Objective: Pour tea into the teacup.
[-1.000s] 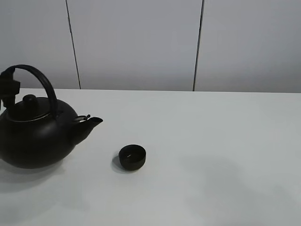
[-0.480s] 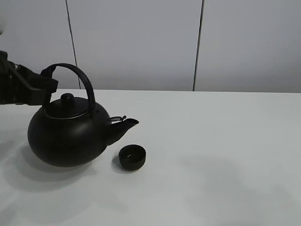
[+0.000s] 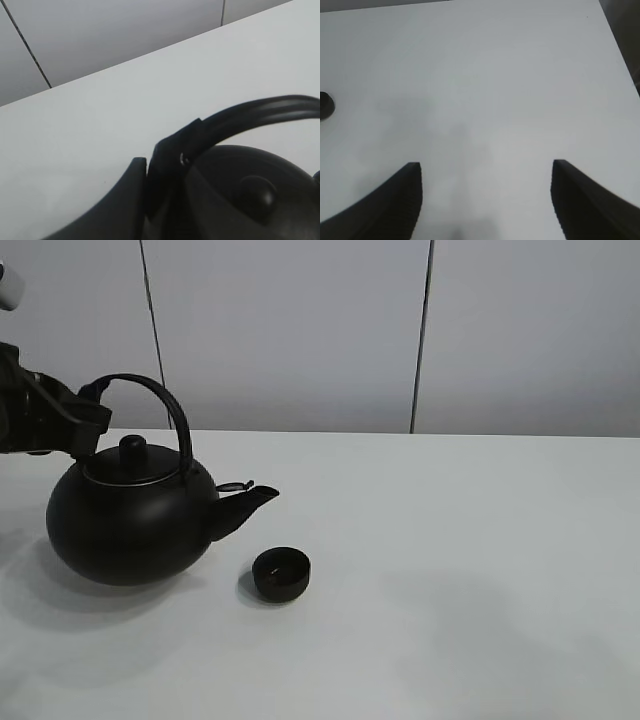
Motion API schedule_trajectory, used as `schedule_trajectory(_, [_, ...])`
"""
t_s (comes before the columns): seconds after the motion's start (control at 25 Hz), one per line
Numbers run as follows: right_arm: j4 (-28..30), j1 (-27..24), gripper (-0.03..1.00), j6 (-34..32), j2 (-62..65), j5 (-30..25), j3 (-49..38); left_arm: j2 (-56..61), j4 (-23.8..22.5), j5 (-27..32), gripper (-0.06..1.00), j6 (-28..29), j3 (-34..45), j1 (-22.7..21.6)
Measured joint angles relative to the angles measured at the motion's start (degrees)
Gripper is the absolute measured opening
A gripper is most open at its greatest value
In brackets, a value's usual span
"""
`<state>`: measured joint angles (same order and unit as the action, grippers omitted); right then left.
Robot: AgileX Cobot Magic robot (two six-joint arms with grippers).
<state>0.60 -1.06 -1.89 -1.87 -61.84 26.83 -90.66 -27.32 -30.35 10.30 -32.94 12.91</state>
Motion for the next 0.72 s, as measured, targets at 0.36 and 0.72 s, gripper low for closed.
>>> schedule_trajectory(0.36, [0.00, 0.00, 0.50, 0.00, 0.00, 0.00, 0.00, -0.06, 0.04, -0.77, 0.13, -2.87, 0.00, 1.15])
schedule_trajectory(0.72, [0.00, 0.00, 0.50, 0.00, 0.00, 0.09, 0.00, -0.06, 2.13, -0.89, 0.13, -4.52, 0.00, 1.61])
